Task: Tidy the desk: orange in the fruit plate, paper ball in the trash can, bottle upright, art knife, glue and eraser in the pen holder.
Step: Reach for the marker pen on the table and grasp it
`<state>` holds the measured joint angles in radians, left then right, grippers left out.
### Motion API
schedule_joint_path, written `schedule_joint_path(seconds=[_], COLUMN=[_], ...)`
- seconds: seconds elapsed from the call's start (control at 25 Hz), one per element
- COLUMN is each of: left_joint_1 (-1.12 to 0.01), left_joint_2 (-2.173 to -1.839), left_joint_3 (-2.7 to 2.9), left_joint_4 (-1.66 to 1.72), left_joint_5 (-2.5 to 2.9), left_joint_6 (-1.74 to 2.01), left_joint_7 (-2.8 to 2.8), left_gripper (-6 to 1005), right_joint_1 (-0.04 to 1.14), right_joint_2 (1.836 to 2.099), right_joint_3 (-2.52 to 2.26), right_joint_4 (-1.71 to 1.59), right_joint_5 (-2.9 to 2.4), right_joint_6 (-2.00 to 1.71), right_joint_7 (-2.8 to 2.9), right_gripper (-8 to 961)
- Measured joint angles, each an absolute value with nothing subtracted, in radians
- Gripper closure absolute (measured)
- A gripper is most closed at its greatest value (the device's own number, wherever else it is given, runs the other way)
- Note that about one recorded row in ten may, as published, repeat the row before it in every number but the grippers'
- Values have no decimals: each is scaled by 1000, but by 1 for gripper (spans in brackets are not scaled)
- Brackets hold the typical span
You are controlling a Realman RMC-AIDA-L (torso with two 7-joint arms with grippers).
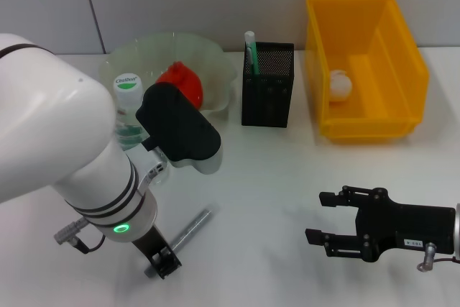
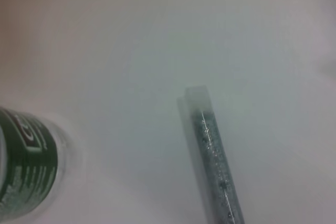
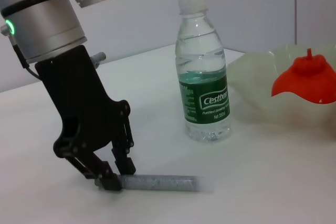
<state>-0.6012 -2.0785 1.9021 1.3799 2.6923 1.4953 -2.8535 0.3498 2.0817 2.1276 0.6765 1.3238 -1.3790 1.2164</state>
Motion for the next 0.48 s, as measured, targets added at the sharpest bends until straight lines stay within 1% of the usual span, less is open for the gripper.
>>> schedule_joint_path(seconds=[0.32,0.48], left_joint_1=[-607,-608], left_joint_2=[-2078,-2079], left_joint_3=[1903,1904], left_joint_4=[1373,1373], left_joint_5=[2690,2690], left_joint_6=[1492,1490], left_joint_7=[-2853,-2853], left_gripper=[740,734], right_joint_1=[348,348], right_joint_2=[2082,2082], right_joint_3=[2128,2128], right_joint_4=[676,676], right_joint_5=[1324,1324], right_joint_6=[-1379,-1379], right_joint_7=[1216,1216], right_gripper=[213,213])
